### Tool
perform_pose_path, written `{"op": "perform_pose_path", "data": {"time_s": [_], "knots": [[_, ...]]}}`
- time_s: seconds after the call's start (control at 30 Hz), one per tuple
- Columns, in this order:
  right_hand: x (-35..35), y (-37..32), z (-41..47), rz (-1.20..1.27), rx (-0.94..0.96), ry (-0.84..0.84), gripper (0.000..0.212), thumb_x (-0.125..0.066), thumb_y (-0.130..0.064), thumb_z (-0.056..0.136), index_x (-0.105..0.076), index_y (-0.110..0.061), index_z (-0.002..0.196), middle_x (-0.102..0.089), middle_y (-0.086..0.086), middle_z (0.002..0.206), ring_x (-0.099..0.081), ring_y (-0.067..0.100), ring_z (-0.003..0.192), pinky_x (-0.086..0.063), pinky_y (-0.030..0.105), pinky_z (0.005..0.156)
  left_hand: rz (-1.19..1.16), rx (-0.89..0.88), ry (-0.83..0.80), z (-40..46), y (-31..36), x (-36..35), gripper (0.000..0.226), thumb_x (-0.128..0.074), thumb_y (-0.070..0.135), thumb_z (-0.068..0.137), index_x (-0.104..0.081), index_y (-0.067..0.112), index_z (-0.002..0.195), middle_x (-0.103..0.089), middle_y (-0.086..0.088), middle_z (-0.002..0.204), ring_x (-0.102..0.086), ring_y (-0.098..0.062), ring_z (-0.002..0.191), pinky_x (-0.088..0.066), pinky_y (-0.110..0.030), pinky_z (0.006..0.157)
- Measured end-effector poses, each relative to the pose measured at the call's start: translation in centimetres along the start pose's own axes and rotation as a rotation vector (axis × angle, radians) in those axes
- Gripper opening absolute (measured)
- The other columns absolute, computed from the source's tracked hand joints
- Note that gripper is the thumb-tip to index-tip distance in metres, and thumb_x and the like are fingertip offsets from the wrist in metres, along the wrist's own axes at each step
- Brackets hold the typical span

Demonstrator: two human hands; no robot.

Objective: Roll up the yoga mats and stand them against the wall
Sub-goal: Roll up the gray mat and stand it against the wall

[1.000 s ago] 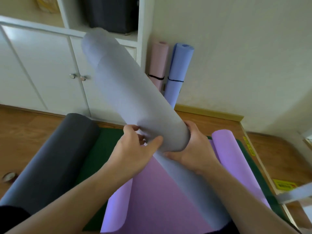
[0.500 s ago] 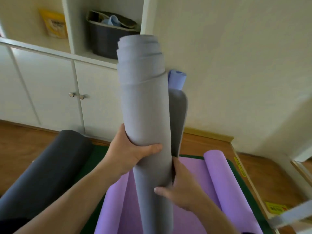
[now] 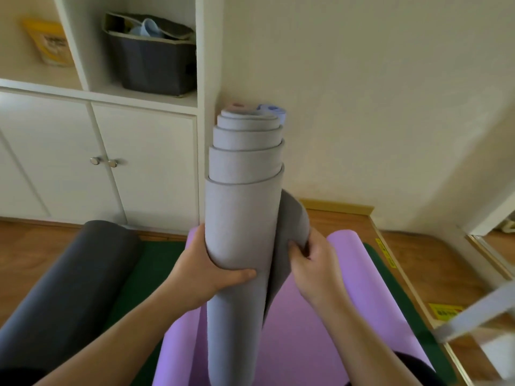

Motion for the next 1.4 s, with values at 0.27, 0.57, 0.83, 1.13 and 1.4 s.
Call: {"op": "perform_pose_path", "data": {"time_s": [0.27, 0.57, 0.83, 1.13, 1.4], "knots": [[-3.0, -0.8, -2.3, 0.000, 0.002, -0.229, 0.067, -0.073, -0.027, 0.092, -0.040, -0.043, 0.148, -0.071, -0.025, 0.117, -0.066, 0.000, 0.109, -0.060, 0.030, 0.087, 0.096, 0.013, 0.058, -0.4, -1.4, -0.9, 0.109, -0.104, 0.051, 0.044, -0.039, 0.046, 0.131, -0.064, 0.022, 0.117, -0.065, -0.001, 0.103, -0.056, -0.021, 0.071], [-3.4, -0.4, -2.5, -0.002, -0.037, -0.067, 0.119, -0.096, -0.059, 0.052, -0.026, -0.051, 0.147, -0.054, -0.025, 0.134, -0.058, -0.001, 0.118, -0.057, 0.024, 0.090, 0.334, 0.013, -0.117, -1.6, -2.9, -5.2, 0.089, -0.088, 0.051, 0.066, -0.032, 0.038, 0.134, -0.053, 0.025, 0.120, -0.060, 0.000, 0.106, -0.054, -0.014, 0.082], [-2.3, 0.2, -2.1, 0.043, -0.042, -0.111, 0.099, -0.095, -0.061, 0.055, -0.035, -0.057, 0.133, -0.060, -0.029, 0.130, -0.060, -0.004, 0.116, -0.057, 0.027, 0.090, 0.122, -0.165, 0.182, 1.4, 9.0, 3.2, 0.050, -0.057, -0.010, 0.093, -0.062, 0.037, 0.111, -0.072, 0.016, 0.105, -0.071, -0.008, 0.097, -0.056, -0.020, 0.077], [-2.6, 0.7, -2.2, 0.025, -0.042, -0.156, 0.093, -0.095, -0.060, 0.055, -0.034, -0.060, 0.125, -0.060, -0.029, 0.125, -0.062, -0.001, 0.111, -0.056, 0.024, 0.084, 1.021, -0.318, -0.123, 4.0, 20.9, -4.4, 0.044, -0.032, 0.067, 0.100, -0.063, 0.036, 0.099, -0.065, 0.012, 0.102, -0.061, -0.015, 0.093, -0.050, -0.038, 0.080], [-1.6, 4.2, -0.7, -0.086, -0.135, -0.417, 0.083, -0.093, -0.039, 0.065, -0.038, -0.045, 0.127, -0.066, -0.017, 0.121, -0.065, 0.012, 0.110, -0.060, 0.045, 0.091, 1.157, -0.392, -0.105, 4.5, 18.4, -7.3, 0.034, -0.027, 0.047, 0.104, -0.051, 0.030, 0.086, -0.055, 0.007, 0.091, -0.053, -0.018, 0.082, -0.038, -0.036, 0.064]]}}
Point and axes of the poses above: each hand's wrist, its own z-axis towards the middle knuckle, its own x-axis out of the back of the hand, y = z × x, the point moved 9 cm from there along z, towards the middle knuckle
